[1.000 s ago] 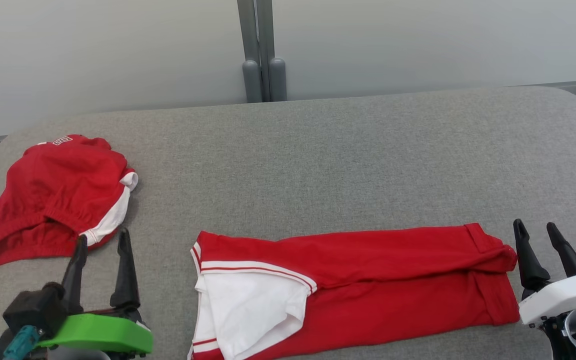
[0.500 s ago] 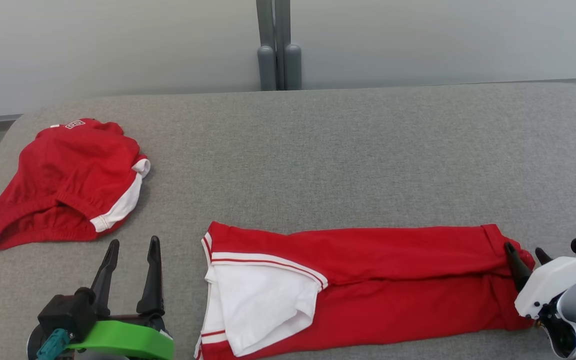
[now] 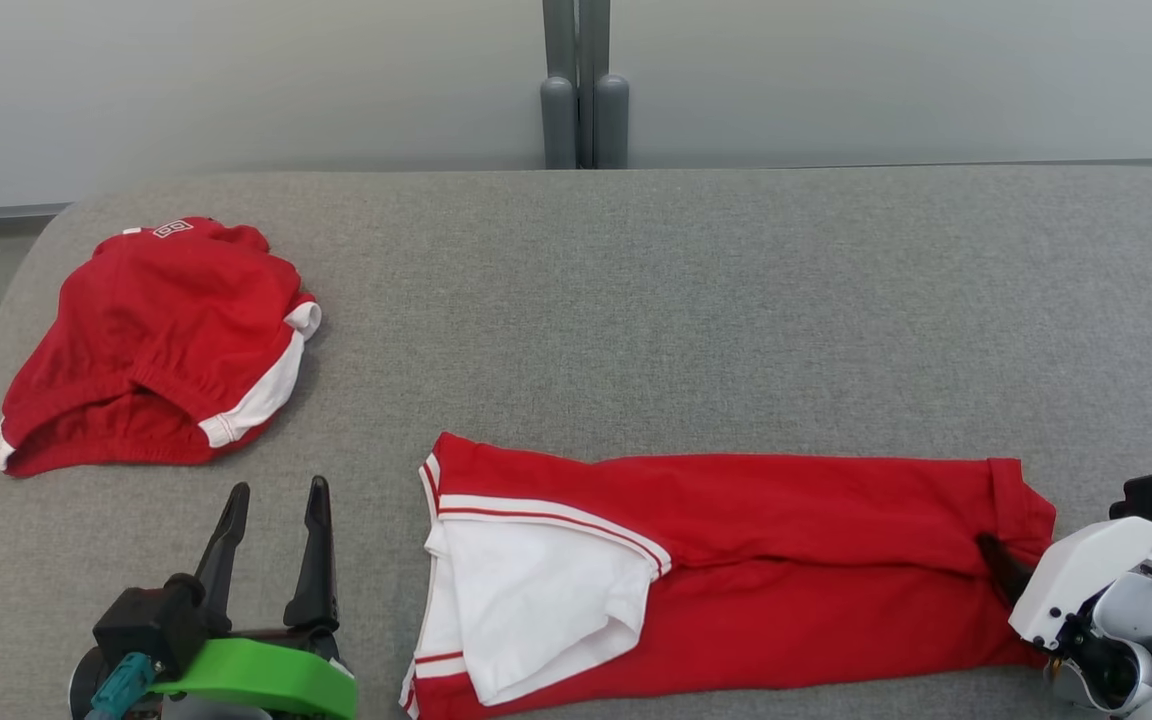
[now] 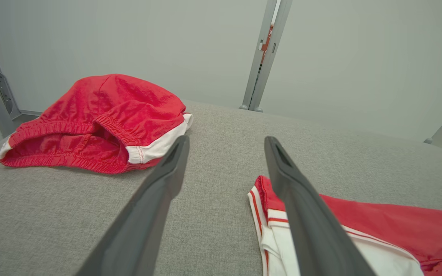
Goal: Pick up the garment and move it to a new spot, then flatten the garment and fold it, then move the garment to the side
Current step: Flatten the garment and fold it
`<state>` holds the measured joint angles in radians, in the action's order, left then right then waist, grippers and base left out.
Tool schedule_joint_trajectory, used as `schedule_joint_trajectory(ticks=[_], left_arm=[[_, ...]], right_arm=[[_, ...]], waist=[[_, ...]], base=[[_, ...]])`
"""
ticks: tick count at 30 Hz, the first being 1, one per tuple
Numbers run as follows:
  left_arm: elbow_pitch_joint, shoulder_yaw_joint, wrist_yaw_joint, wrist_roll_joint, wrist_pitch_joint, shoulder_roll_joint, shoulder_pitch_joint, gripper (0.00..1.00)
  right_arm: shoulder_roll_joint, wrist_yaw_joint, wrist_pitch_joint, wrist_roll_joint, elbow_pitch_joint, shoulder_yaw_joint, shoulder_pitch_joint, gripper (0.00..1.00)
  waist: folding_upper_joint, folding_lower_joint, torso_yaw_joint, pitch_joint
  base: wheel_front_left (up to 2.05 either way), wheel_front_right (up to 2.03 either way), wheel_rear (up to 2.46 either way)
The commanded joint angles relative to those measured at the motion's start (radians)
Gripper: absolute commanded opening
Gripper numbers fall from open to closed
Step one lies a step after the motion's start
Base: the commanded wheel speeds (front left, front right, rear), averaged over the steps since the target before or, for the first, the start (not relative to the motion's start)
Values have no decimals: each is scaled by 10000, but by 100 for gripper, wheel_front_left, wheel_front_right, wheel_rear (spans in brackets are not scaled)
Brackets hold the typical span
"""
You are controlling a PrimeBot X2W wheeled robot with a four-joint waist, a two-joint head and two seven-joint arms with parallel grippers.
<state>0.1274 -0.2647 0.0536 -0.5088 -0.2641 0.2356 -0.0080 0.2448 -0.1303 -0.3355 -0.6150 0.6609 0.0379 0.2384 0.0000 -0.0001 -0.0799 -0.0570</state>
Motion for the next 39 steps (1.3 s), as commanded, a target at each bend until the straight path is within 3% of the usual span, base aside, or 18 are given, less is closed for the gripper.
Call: schedule_joint_trajectory(ticks=[1, 2, 17, 22, 30, 35, 39], left_arm=[[41, 41, -57, 51, 0, -32, -126, 100], [75, 55, -78, 73, 0, -56, -130, 100], [275, 260, -245, 261, 0, -192, 92, 100], [356, 236, -265, 291, -1, -275, 163, 100], [545, 123, -341, 301, 42, -208, 45, 100], [565, -39, -368, 366, 123, -178, -131, 100], [546, -120, -379, 419, 205, -137, -292, 100]], right_arm=[[-179, -6, -133, -57, 240, -121, -60, 35], [-146, -6, -62, -77, 238, -87, -8, 0], [1240, 0, 581, -24, -921, 567, 672, 0], [787, 0, 306, 191, -2700, 162, 442, 0], [-1083, -3, -492, 121, -5391, -984, -438, 0], [-1793, -3, -672, -435, -5482, -2030, -713, 0], [-1910, -5, -389, -697, -4825, -2694, -644, 0]], waist=[[0, 1, -7, 16], [0, 1, -6, 25], [0, 1, 415, 219], [0, 1, 510, 370], [0, 1, 64, 584], [0, 1, -556, 557], [0, 1, -1179, 487]], base=[[0, 0, 0], [0, 0, 0], [0, 0, 0], [0, 0, 0], [0, 0, 0], [0, 0, 0], [0, 0, 0]])
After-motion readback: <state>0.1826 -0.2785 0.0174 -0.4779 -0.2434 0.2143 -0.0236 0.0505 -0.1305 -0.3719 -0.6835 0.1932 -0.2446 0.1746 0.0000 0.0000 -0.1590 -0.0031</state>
